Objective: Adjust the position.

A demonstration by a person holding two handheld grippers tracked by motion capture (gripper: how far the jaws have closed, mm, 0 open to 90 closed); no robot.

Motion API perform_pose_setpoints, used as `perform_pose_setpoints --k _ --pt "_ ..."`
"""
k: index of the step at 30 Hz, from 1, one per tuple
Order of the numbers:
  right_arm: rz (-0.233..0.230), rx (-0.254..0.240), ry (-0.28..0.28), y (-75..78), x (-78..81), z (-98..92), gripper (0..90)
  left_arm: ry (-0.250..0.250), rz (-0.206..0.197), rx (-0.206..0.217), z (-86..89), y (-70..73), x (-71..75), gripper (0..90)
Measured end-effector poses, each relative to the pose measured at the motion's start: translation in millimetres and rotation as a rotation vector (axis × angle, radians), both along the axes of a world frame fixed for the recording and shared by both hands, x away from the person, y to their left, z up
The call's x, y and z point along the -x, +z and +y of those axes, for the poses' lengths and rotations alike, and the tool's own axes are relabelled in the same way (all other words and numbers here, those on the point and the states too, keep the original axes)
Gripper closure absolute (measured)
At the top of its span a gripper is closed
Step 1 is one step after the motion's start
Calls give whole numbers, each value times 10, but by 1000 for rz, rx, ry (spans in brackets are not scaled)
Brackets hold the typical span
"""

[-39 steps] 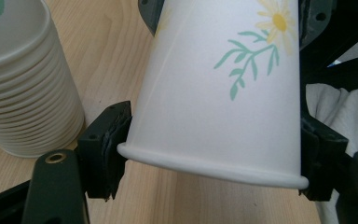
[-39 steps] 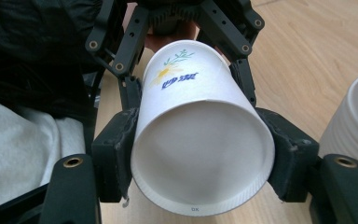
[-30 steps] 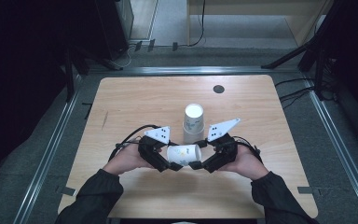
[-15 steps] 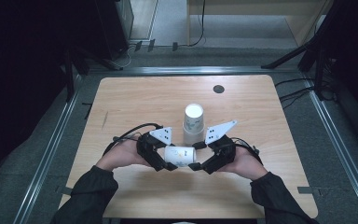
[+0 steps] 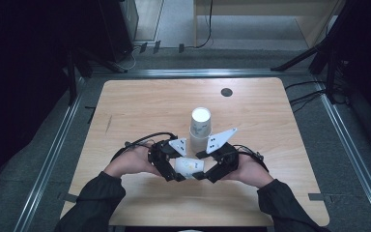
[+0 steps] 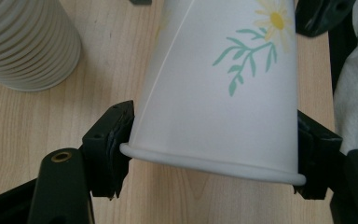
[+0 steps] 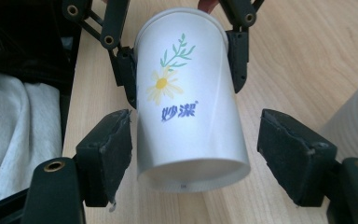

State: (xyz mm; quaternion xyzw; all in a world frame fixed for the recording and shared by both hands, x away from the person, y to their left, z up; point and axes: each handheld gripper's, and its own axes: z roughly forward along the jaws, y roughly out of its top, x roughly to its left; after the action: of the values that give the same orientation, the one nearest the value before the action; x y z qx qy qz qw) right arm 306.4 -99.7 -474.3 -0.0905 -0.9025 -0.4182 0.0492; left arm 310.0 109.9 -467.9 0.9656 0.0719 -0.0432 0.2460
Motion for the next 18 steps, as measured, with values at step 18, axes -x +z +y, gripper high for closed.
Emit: perform_pose_setpoints --k 18 --pt "-6 69 51 -89 34 110 346 -27 -14 -1 -50 -6 30 259"
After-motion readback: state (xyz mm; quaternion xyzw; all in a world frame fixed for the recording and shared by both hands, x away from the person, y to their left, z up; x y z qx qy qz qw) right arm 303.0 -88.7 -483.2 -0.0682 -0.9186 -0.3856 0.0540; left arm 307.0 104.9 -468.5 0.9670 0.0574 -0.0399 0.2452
